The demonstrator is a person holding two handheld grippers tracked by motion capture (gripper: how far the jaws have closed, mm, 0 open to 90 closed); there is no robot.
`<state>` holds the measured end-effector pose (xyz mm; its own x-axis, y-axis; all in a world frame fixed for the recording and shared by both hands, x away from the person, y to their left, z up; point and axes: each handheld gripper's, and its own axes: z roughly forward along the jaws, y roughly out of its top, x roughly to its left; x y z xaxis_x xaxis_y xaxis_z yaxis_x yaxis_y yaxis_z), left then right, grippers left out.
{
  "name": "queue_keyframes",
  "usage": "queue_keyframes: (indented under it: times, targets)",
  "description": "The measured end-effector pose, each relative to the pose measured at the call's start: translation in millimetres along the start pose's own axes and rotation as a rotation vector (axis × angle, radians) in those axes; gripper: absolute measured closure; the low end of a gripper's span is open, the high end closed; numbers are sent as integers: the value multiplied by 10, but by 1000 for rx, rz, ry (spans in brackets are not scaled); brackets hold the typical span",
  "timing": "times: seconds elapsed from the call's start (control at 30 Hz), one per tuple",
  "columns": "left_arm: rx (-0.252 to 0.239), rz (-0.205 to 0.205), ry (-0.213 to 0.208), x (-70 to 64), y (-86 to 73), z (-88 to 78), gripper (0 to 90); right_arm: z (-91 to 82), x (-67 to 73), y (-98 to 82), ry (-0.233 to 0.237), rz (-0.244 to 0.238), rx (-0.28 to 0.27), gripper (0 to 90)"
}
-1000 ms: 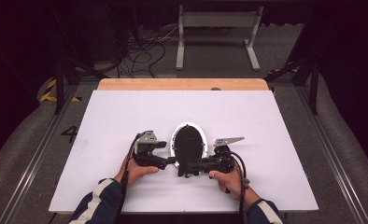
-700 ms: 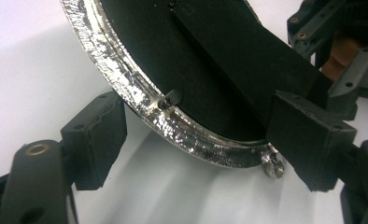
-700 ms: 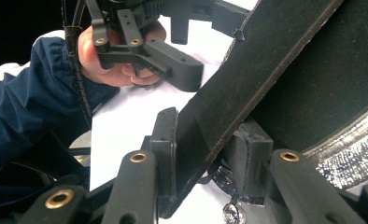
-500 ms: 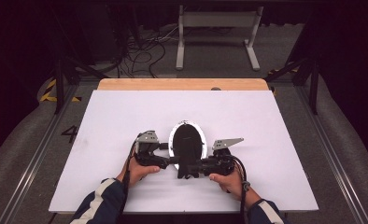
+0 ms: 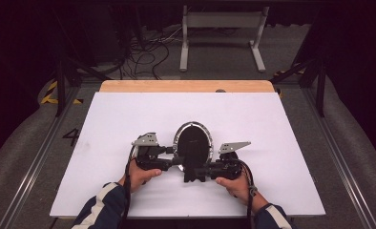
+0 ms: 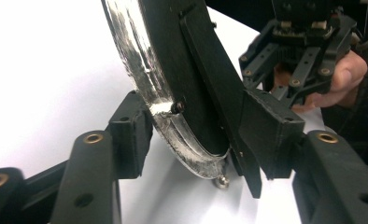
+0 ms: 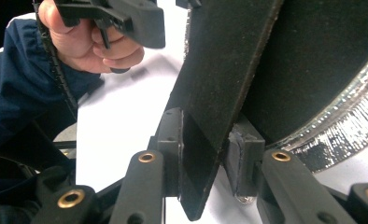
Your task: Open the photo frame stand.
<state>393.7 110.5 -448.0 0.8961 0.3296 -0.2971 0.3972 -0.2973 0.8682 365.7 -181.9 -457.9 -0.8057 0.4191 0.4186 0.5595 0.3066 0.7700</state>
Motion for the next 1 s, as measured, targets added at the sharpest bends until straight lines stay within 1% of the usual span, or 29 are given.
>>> queue_keyframes:
  times: [0.1,0.17,0.2,0.27,0.3,0.33,0.37,0.4,0.43,0.53,0.6,0.63,0.67,0.73,0.77,0.83,1.0]
  targets:
    - [-1,-3,0,-13,1,-3,501,-1,15,2,-11,-10,1,709]
    - [3,9,6,-14,4,-6,526,-1,24,3,-16,-16,4,708]
    - [1,5,11,-13,4,-9,553,-3,29,4,-17,-19,7,709]
    - [3,4,25,-15,4,-19,638,-2,42,7,-27,-27,8,708]
    - [6,14,25,-10,6,-27,669,-4,47,9,-31,-33,11,709]
    - [4,9,16,-25,6,-28,689,-5,58,13,-39,-41,14,708]
    - [7,22,18,-29,11,-24,694,-5,72,14,-49,-51,16,708]
    - [17,43,24,-36,20,-20,693,-6,78,16,-53,-58,17,709]
    - [20,43,33,-55,24,-13,691,-5,85,17,-57,-62,18,708]
    - [24,50,30,-55,28,-10,693,-6,89,17,-64,-66,16,710]
    - [26,55,37,-58,35,3,693,-5,94,21,-73,-77,14,710]
    - [24,48,44,-67,39,14,690,-4,97,22,-78,-79,13,710]
    - [28,56,56,-74,51,29,688,-4,96,24,-83,-80,12,710]
    - [47,65,56,-100,58,67,689,-11,82,27,-91,-77,9,712]
    - [59,83,56,-107,60,81,688,-16,82,27,-93,-79,9,712]
    - [60,96,73,-135,72,89,692,-22,92,28,-103,-88,10,711]
    - [70,130,97,-169,90,86,690,-26,111,36,-125,-111,13,710]
